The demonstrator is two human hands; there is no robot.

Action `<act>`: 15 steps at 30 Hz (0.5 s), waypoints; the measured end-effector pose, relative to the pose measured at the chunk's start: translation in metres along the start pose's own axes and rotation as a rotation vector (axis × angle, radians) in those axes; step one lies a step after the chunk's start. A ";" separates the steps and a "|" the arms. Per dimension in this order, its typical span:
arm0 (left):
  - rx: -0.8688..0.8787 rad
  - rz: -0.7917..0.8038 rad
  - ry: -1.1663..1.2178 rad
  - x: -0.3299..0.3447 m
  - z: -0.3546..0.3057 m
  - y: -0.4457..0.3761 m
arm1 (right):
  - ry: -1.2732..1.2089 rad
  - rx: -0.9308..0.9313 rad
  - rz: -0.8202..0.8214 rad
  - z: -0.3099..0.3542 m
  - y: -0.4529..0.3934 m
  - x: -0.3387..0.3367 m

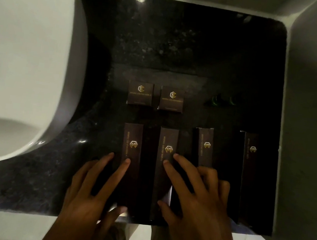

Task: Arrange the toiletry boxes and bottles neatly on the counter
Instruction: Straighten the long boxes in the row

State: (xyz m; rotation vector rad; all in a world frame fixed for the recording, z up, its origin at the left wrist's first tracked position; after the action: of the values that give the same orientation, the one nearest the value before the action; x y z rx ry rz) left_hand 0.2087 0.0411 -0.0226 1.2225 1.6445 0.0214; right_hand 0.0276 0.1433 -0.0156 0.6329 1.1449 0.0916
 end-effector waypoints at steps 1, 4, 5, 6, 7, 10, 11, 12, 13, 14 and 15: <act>-0.006 -0.033 0.038 -0.004 -0.002 0.001 | -0.030 0.012 -0.031 -0.004 0.003 -0.008; -0.036 -0.209 0.151 -0.029 -0.023 0.003 | -0.202 0.074 -0.203 -0.032 0.023 -0.036; -0.020 -0.252 0.174 -0.034 -0.039 0.001 | -0.287 0.119 -0.255 -0.048 0.034 -0.042; 0.019 -0.268 0.182 -0.036 -0.059 -0.003 | -0.359 0.178 -0.297 -0.066 0.044 -0.047; 0.083 -0.257 0.169 -0.032 -0.081 -0.009 | -0.410 0.243 -0.326 -0.084 0.053 -0.048; 0.189 -0.075 0.034 0.004 -0.137 -0.037 | -0.482 0.369 -0.316 -0.120 0.063 -0.036; 0.158 0.015 -0.019 0.019 -0.148 -0.048 | -0.487 0.379 -0.300 -0.126 0.064 -0.029; 0.118 0.095 -0.060 0.032 -0.154 -0.056 | -0.488 0.371 -0.282 -0.129 0.064 -0.022; 0.088 0.154 -0.087 0.043 -0.158 -0.062 | -0.490 0.352 -0.263 -0.130 0.064 -0.015; 0.074 0.203 -0.112 0.051 -0.161 -0.066 | -0.496 0.332 -0.247 -0.130 0.063 -0.008; 0.074 0.232 -0.135 0.058 -0.162 -0.068 | -0.506 0.317 -0.234 -0.130 0.063 -0.002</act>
State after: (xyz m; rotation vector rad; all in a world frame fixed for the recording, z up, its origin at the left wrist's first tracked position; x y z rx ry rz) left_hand 0.0483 0.1336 -0.0258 1.4350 1.3909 0.0223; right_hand -0.0703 0.2493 -0.0157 0.7433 0.7355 -0.4374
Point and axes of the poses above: each hand's wrist, its own y-axis away from the middle knuckle, its own x-axis out of the palm, z = x × y, the point moved 6 cm from there along -y, towards the middle knuckle, and after that the axes turned 14 degrees about z, right-handed, at the moved point
